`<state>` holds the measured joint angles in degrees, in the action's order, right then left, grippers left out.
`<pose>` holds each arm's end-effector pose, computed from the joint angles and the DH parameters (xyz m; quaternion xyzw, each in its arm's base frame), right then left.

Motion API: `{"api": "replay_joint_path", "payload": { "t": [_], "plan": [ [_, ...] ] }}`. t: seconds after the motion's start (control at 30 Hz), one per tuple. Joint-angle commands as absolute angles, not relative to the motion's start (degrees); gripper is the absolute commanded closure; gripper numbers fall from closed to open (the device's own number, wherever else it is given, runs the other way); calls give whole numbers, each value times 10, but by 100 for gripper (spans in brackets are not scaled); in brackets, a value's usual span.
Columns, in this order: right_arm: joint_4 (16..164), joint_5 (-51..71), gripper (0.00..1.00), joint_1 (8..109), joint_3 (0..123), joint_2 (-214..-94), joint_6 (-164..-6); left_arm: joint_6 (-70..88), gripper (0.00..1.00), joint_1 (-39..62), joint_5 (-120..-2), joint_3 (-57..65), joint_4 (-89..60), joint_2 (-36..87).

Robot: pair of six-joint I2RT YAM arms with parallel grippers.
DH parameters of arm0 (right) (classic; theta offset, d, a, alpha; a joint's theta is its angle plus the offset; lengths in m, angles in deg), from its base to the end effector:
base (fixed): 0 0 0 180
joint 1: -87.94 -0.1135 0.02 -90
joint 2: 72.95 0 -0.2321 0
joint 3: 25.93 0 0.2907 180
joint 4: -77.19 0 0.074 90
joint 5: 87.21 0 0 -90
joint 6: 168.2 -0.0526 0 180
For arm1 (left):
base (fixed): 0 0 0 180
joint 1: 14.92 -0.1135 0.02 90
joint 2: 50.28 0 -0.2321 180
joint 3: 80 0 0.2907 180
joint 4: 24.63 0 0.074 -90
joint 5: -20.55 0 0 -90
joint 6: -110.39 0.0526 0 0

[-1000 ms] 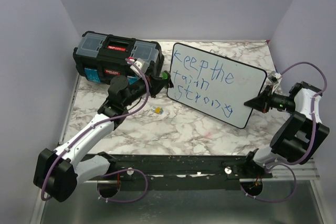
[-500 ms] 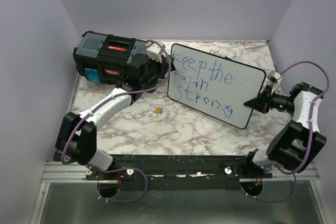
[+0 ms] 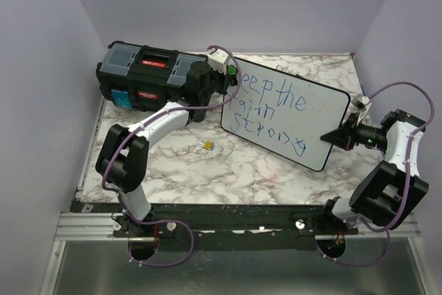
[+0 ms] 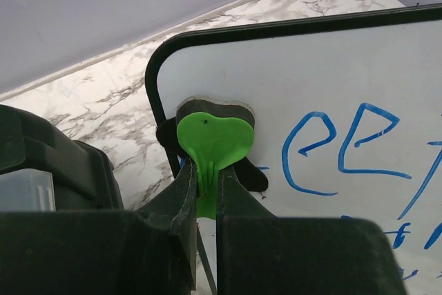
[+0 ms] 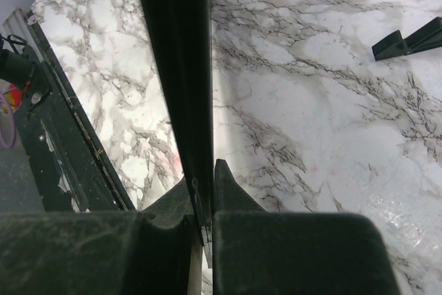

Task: Erase the whiteboard
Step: Erase the whiteboard at the center of the board.

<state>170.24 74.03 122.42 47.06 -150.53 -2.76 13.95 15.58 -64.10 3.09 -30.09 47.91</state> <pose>0.2324 -0.0992 0.2268 -0.2474 0.7734 0.3780 0.4447 0.3924 -0.2368 0.2463 0.1885 0.7402 -0.2380 0.6000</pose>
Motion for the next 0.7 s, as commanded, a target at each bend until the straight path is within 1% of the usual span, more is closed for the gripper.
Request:
{"api": "replay_joint_path", "payload": {
  "t": [0.0, 0.27, 0.37, 0.53, 0.67],
  "plan": [
    [1704, 758, 99, 1223, 465, -1500, -16, 149, 100, 145, -628, 60, -311, 495],
    [1704, 757, 99, 1224, 461, -1497, -15, 137, 100, 138, -558, 54, -273, 509],
    [1704, 758, 99, 1224, 460, -1498, -15, 144, 100, 138, -560, 61, -266, 509],
    [1704, 760, 99, 1223, 461, -1499, -14, 150, 100, 134, -582, 126, -233, 514],
    [1704, 759, 99, 1223, 461, -1501, -13, 146, 100, 131, -588, 153, -223, 522]
  ]
}}
